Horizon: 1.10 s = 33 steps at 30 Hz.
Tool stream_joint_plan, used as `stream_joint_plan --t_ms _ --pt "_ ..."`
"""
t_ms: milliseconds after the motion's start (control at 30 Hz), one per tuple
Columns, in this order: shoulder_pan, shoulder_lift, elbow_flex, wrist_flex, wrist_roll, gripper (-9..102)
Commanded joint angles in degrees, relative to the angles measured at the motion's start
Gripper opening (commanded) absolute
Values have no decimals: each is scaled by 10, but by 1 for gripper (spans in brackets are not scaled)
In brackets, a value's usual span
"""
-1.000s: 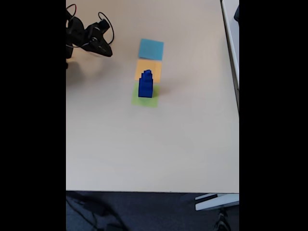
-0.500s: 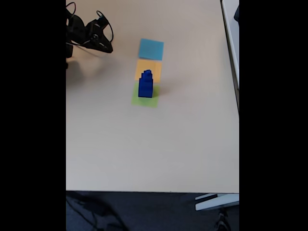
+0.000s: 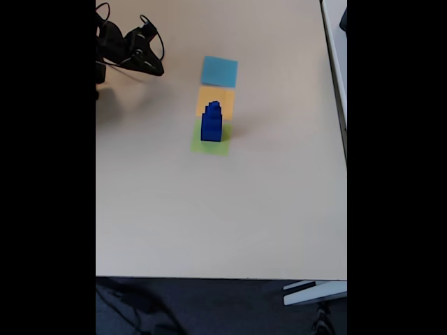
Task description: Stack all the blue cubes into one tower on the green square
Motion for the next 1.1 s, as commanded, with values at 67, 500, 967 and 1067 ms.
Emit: stream_joint_plan --t_ms 67,500,967,1067 --pt "-12 15 4 0 -11 4" --pt "-25 15 4 -3 -31 1" --pt "-20 15 4 -2 -25 0" --pt "-21 15 4 2 -19 0"
